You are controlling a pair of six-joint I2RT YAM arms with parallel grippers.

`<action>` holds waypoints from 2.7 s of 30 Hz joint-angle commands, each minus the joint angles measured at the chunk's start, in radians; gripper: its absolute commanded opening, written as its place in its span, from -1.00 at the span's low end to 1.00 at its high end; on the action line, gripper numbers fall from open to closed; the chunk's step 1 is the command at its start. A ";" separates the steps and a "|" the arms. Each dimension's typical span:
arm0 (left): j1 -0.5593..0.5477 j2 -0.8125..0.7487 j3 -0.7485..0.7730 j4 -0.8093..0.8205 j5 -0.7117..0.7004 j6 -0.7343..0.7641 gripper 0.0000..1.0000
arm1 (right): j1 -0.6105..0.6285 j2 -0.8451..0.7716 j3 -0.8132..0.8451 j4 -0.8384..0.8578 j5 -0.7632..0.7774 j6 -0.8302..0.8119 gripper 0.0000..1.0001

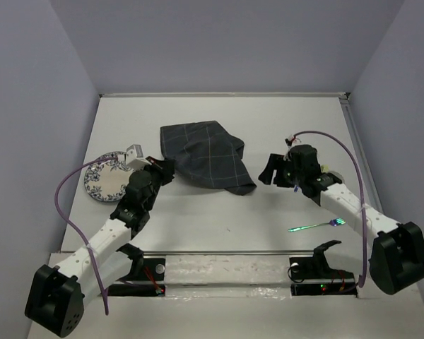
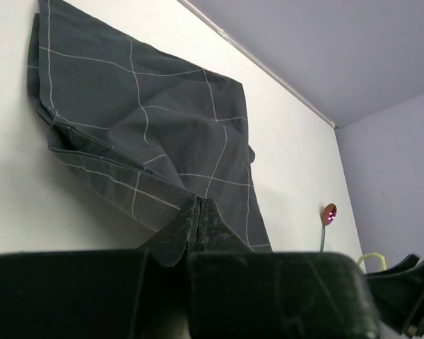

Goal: Set the dinner table for one person

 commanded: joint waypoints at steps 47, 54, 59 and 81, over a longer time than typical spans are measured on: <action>-0.010 0.117 0.200 0.160 0.005 -0.054 -1.00 | 0.093 -0.095 -0.154 0.211 0.265 0.152 -1.00; 0.074 0.336 0.473 0.173 0.048 -0.043 -1.00 | 0.045 -0.001 0.196 -0.007 0.453 -0.112 -1.00; 0.183 0.542 0.856 0.077 0.181 -0.034 -1.00 | -0.061 0.240 0.574 -0.099 0.557 -0.363 -1.00; 0.289 0.260 0.126 0.221 0.264 -0.124 -1.00 | 0.069 0.099 0.056 0.038 0.375 -0.108 -0.68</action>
